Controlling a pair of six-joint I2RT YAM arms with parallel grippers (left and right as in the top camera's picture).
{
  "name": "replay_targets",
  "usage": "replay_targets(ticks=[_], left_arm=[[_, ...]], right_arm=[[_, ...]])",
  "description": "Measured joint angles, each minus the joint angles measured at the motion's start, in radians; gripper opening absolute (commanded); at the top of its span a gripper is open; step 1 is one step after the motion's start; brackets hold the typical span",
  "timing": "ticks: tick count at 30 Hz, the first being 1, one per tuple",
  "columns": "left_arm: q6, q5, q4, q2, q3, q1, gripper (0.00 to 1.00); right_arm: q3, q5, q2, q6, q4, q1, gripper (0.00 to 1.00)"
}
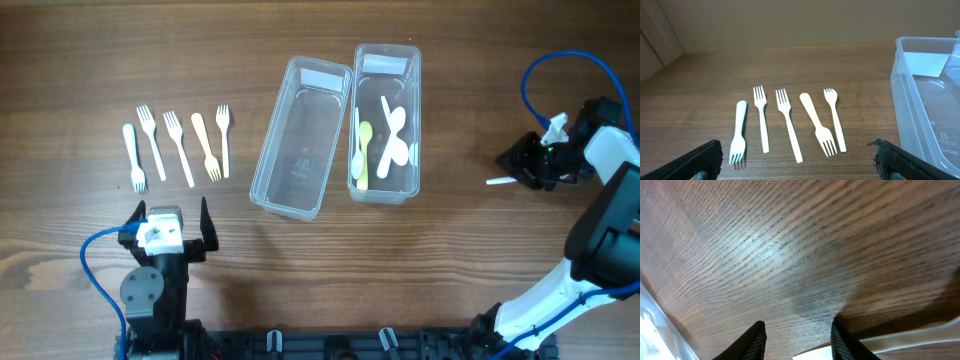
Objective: Pack container
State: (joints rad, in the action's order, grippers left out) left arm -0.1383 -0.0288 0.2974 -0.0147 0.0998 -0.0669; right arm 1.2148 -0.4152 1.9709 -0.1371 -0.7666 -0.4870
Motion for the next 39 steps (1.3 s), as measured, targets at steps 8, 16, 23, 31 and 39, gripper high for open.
replay_targets(ticks=[8, 16, 23, 31, 39], left_arm=[[0.000, 0.000, 0.000, 0.000, 0.000, 0.000, 1.00], [0.000, 0.000, 0.000, 0.000, 0.000, 0.000, 1.00], [0.000, 0.000, 0.000, 0.000, 0.000, 0.000, 1.00], [0.000, 0.000, 0.000, 0.000, 0.000, 0.000, 1.00], [0.000, 0.000, 0.000, 0.000, 0.000, 0.000, 1.00]], right_arm=[[0.002, 0.042, -0.007, -0.001, -0.038, 0.010, 0.48], [-0.027, 0.169, -0.052, -0.024, -0.105, 0.011, 0.50], [-0.043, 0.238, -0.214, -0.032, -0.131, 0.009, 0.52], [-0.068, 0.369, -0.266, -0.124, -0.078, 0.005, 1.00], [-0.092, 0.432, -0.266, -0.205, 0.014, -0.013, 0.87]])
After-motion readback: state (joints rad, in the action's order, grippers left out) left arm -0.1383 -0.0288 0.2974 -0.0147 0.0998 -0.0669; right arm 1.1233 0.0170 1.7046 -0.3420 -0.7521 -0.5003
